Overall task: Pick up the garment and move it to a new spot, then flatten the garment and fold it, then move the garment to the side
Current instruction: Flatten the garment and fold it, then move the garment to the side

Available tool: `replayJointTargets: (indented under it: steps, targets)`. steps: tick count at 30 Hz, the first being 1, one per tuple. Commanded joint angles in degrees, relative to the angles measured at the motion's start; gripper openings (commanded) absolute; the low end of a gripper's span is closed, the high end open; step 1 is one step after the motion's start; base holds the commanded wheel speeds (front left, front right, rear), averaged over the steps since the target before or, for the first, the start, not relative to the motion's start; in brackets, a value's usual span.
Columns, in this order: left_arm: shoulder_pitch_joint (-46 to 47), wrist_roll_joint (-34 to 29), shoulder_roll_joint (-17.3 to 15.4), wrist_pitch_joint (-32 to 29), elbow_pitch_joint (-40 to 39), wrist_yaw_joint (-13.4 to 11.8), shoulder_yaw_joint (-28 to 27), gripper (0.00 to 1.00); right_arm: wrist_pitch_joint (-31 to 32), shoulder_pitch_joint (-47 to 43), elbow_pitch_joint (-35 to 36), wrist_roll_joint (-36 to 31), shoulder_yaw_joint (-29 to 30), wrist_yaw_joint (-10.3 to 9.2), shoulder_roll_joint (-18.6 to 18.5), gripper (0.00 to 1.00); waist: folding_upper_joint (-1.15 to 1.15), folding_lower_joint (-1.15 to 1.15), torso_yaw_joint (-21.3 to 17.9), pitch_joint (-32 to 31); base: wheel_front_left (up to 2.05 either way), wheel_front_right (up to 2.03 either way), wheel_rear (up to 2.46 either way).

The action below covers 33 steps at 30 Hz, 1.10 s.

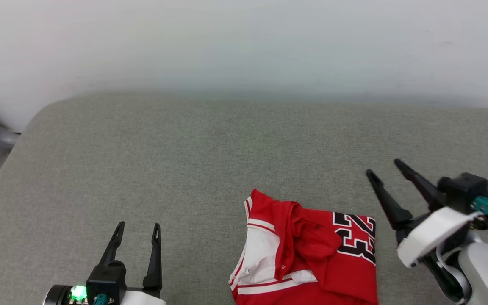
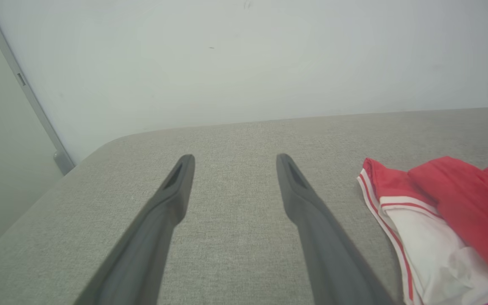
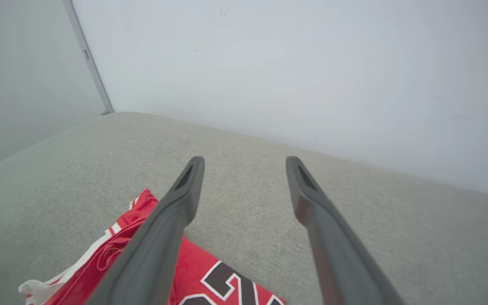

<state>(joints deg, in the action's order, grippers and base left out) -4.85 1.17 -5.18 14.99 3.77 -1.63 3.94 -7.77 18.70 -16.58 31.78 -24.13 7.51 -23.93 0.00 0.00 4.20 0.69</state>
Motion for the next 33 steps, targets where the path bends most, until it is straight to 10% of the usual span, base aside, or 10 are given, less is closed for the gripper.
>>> replayJointTargets:
  steps: [1,17,33]
  targets:
    - [-0.63,-0.32,-0.33,0.26,-0.10,0.00,-0.07,1.00,-0.96,-1.11,0.43,-1.36,1.02,-0.05,0.49,1.00,0.00,0.00,-0.48,-0.56,0.00,0.00,0.00]
    - [-2.07,-0.59,-0.71,0.26,-1.21,0.42,0.37,1.00,-7.36,-19.51,14.40,-23.08,25.62,-0.06,16.36,1.00,0.00,0.00,-2.28,-2.61,0.00,0.00,0.00]
    - [-4.02,-0.14,-0.77,0.26,-2.25,0.37,0.01,1.00,-7.37,-27.57,20.50,-25.92,28.13,-0.05,20.88,1.00,0.00,0.00,-1.52,-3.71,0.00,0.00,0.00]
